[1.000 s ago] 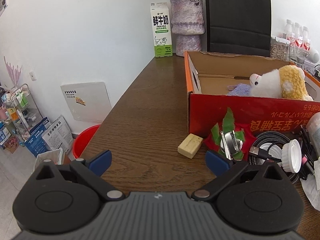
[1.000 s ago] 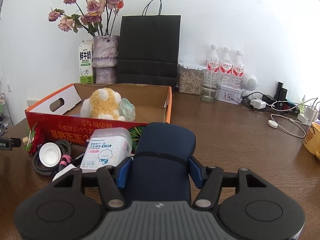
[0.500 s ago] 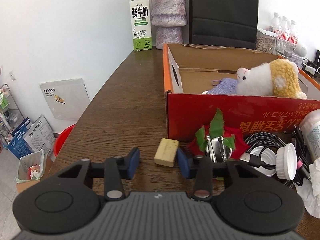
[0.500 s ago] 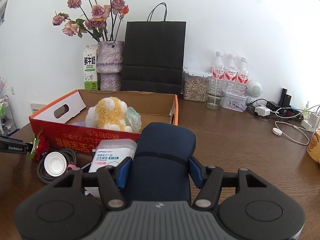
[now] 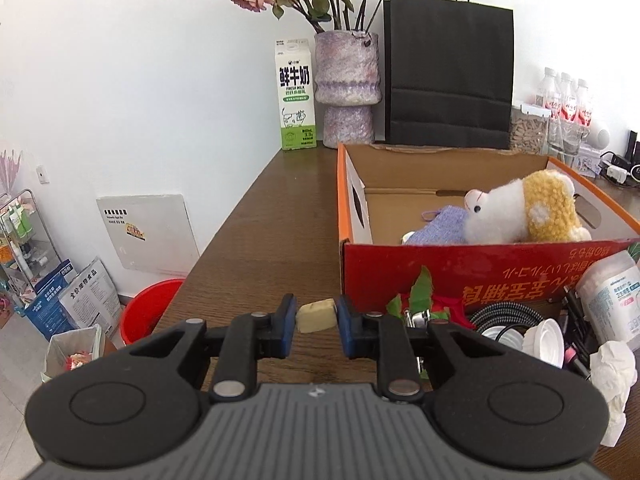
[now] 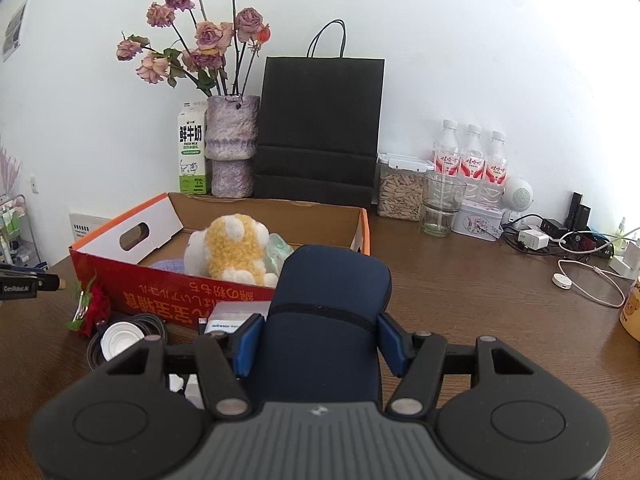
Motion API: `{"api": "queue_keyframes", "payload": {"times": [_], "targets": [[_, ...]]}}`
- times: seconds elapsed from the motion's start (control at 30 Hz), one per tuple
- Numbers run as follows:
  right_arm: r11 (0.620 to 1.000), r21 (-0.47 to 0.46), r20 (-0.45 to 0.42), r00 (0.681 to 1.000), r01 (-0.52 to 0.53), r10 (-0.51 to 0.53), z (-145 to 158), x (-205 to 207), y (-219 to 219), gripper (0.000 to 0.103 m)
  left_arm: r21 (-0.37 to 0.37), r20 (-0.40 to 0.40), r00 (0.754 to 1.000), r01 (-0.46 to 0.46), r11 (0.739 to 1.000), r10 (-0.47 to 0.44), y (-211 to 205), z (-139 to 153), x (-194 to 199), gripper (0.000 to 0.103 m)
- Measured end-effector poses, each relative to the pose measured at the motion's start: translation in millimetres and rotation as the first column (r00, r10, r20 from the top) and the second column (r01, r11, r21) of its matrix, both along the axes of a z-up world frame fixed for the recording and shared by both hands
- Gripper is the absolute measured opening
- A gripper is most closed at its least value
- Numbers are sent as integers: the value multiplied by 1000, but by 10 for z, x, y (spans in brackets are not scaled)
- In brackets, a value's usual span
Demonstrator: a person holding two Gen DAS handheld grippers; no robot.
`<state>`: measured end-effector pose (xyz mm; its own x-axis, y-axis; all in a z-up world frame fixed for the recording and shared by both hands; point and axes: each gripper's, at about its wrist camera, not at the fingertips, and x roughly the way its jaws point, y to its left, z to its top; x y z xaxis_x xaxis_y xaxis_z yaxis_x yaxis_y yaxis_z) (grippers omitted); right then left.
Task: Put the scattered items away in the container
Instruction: 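Carry the soap bar and navy pouch into the box with both tools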
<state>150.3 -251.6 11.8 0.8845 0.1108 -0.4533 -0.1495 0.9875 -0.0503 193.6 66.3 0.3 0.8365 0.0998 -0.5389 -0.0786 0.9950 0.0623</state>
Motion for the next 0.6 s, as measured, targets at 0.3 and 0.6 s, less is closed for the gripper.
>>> {"api": "queue_keyframes", "payload": {"times": [0.3,0.6], "targets": [[1000,1,48,998,-27,27,158,180,128,60,-18,115,992,50,999,-48,-228,398,32,23],[999,22,89,996,-24,22,304,601,229,60,-74,160,985,78,994,-66,-625,510,385,23]]}}
